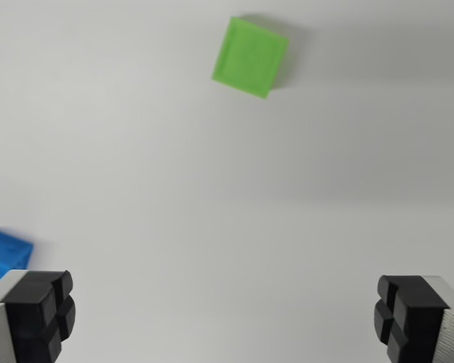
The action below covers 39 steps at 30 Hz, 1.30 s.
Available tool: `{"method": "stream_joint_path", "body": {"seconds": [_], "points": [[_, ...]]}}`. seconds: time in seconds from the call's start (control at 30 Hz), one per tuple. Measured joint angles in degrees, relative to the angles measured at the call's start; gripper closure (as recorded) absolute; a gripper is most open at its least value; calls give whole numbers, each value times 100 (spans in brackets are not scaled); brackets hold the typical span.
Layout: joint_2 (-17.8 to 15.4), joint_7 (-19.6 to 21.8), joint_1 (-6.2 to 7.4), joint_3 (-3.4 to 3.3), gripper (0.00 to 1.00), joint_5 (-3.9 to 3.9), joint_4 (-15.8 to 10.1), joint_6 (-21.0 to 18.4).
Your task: Stack cube
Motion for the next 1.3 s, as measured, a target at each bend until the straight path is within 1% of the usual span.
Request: {"method": "stream_joint_path", "body": {"seconds": [0.4, 0.7, 0.93, 1.3], "points": [[0, 10, 2, 0, 0, 0, -5, 0], [-16, 92, 40, 11, 0, 0, -95, 55], [-66, 208, 85, 24, 0, 0, -229, 142], [-164, 465, 193, 59, 0, 0, -503, 331]]}}
